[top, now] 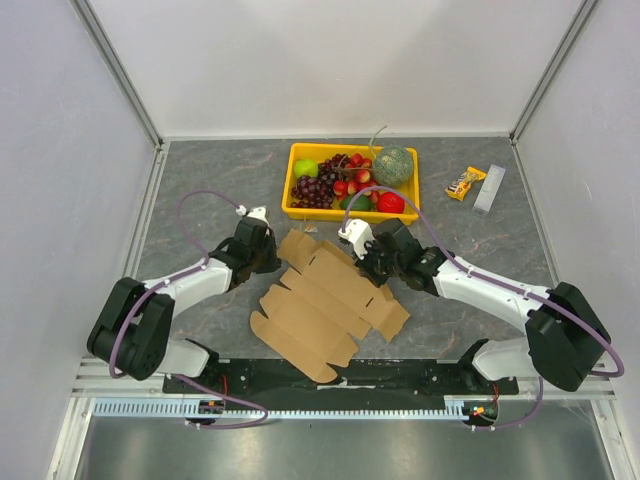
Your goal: Fold the paper box
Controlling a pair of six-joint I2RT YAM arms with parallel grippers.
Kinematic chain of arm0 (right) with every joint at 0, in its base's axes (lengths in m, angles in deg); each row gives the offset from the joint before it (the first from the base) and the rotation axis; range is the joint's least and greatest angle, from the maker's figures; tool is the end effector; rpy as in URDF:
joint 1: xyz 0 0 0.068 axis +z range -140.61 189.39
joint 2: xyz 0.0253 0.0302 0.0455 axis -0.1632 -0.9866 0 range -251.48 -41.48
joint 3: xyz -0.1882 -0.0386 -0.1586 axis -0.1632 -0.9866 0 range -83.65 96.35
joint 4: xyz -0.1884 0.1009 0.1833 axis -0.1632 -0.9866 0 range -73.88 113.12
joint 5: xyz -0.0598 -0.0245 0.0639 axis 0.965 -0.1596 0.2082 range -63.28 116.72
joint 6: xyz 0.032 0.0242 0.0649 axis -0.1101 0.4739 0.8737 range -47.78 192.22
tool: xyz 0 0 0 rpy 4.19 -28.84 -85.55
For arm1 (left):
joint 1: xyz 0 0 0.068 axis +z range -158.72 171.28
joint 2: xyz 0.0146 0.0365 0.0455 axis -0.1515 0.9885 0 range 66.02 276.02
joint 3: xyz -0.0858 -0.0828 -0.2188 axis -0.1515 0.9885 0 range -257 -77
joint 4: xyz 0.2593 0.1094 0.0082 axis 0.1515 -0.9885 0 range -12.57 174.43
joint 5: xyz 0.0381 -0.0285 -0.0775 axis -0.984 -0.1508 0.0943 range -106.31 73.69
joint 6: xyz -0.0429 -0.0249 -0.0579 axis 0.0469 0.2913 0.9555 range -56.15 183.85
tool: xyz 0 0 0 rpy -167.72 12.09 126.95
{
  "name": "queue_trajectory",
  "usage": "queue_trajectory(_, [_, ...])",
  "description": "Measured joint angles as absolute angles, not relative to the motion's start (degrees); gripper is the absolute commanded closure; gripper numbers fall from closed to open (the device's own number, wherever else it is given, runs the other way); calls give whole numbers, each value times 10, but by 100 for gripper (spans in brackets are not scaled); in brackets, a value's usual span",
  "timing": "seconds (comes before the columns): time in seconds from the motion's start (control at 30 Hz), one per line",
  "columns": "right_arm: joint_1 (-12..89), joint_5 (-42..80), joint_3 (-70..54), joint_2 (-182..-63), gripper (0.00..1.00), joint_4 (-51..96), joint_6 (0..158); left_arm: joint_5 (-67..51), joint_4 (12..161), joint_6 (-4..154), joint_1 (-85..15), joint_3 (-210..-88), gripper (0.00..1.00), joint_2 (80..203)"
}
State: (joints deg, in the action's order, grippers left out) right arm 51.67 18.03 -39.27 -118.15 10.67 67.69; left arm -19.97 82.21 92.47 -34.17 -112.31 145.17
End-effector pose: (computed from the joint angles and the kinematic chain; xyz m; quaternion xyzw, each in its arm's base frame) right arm 0.2301 0.2225 0.1579 -0.3923 0.8330 0.1903 0.3405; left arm 0.2768 -0.1273 0.1078 -0.0376 0.9262 -0.1437 0.3466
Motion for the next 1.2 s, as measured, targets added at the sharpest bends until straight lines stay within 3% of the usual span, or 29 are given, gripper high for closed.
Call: queue_trajectory(1.2, [517, 221, -393, -1233, 100, 119, 700, -25, 893, 925, -342, -1037, 98, 1387])
